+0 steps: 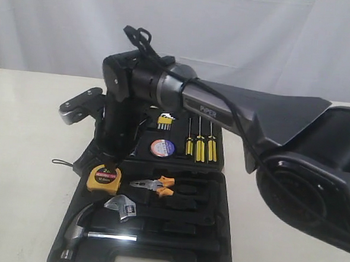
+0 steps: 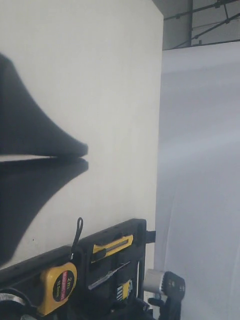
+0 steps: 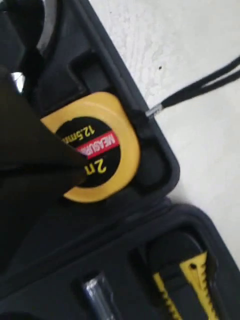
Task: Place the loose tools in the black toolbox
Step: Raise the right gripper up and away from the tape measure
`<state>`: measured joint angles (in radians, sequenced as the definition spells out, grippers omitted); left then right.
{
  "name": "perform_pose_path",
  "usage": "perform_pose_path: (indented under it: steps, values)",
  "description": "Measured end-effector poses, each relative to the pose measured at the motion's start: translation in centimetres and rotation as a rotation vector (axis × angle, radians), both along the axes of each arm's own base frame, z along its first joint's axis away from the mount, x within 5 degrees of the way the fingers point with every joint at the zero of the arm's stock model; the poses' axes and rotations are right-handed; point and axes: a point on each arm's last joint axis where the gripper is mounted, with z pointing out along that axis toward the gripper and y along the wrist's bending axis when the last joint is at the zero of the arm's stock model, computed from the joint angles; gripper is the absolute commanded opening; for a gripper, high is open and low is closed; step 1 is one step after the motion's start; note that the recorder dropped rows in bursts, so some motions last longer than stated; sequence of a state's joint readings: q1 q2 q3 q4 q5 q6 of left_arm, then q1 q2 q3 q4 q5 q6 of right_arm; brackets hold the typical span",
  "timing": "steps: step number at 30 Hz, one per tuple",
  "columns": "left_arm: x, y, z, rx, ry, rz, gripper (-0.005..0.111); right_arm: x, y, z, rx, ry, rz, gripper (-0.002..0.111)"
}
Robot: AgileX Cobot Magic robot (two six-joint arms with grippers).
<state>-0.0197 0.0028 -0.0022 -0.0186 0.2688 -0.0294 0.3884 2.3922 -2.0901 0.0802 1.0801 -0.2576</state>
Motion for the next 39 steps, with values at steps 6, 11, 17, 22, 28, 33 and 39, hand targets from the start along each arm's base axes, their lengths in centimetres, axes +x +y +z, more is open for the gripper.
perform_pose_path:
  steps: [6,11,17,22,28,33,39]
  values:
    - [0.0,0.0,0.0,0.0,0.0,0.0,0.0,0.1,-0.5,-0.1,0.018,0.024,-0.003,-0.001]
    - [0.0,0.0,0.0,0.0,0.0,0.0,0.0,0.2,-0.2,-1.7,0.039,0.065,-0.001,-0.001]
    - [0.0,0.0,0.0,0.0,0.0,0.0,0.0,0.0,-0.2,-1.0,0.039,0.065,0.003,-0.001]
    - [0.0,0.0,0.0,0.0,0.0,0.0,0.0,-1.1,-0.6,4.1,0.057,0.018,0.015,-0.001]
    - [0.0,0.0,0.0,0.0,0.0,0.0,0.0,-3.3,-1.1,11.3,0.096,-0.086,0.051,-0.001]
    - [0.0,0.0,0.0,0.0,0.0,0.0,0.0,-5.6,-0.7,14.5,0.124,-0.126,0.061,-0.001]
    - [0.0,0.0,0.0,0.0,0.0,0.0,0.0,-13.6,1.0,14.4,0.022,-0.04,0.166,-0.001]
